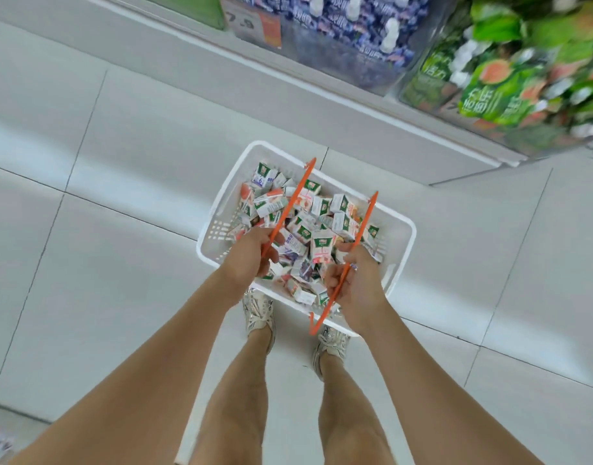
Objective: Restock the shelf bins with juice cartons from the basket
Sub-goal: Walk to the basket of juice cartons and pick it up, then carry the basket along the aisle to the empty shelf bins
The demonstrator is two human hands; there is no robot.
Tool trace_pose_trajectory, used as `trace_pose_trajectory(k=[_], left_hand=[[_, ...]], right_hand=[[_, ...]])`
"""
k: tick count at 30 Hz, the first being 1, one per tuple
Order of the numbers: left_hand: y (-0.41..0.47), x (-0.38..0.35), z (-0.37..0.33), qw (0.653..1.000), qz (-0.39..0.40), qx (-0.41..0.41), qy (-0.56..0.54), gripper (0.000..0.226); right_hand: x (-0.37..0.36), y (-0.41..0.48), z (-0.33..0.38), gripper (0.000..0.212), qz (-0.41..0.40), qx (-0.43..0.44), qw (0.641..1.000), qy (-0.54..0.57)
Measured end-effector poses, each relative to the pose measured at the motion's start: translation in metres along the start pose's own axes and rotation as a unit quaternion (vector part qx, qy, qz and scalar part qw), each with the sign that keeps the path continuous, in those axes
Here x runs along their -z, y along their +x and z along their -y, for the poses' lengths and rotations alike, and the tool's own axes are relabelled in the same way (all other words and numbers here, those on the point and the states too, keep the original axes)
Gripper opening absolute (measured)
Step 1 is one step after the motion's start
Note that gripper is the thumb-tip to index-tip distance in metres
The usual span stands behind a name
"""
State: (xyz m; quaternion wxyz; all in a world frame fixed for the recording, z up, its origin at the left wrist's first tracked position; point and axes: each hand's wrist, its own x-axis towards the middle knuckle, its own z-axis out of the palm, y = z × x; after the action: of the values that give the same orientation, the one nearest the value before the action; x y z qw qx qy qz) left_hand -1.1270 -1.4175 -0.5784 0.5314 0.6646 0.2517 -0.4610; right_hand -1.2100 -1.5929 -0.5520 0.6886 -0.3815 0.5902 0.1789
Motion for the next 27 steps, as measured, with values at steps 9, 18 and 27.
trace_pose_trajectory(k=[9, 18, 27], left_hand=[[-0.183, 0.096, -0.023, 0.977, -0.078, 0.001, -0.201, 0.047], [-0.325, 0.251, -0.084, 0.921, -0.114, -0.053, -0.369, 0.053], [-0.355, 0.453, -0.176, 0.905, -0.191, -0.122, -0.360, 0.044]], right_hand=[[-0.086, -0.169, 0.027, 0.032, 0.073, 0.013, 0.982, -0.175], [-0.254, -0.329, 0.056, 0.029, 0.151, 0.056, 0.948, -0.275], [-0.483, -0.379, 0.072, 0.033, 0.216, 0.062, 0.926, -0.303]])
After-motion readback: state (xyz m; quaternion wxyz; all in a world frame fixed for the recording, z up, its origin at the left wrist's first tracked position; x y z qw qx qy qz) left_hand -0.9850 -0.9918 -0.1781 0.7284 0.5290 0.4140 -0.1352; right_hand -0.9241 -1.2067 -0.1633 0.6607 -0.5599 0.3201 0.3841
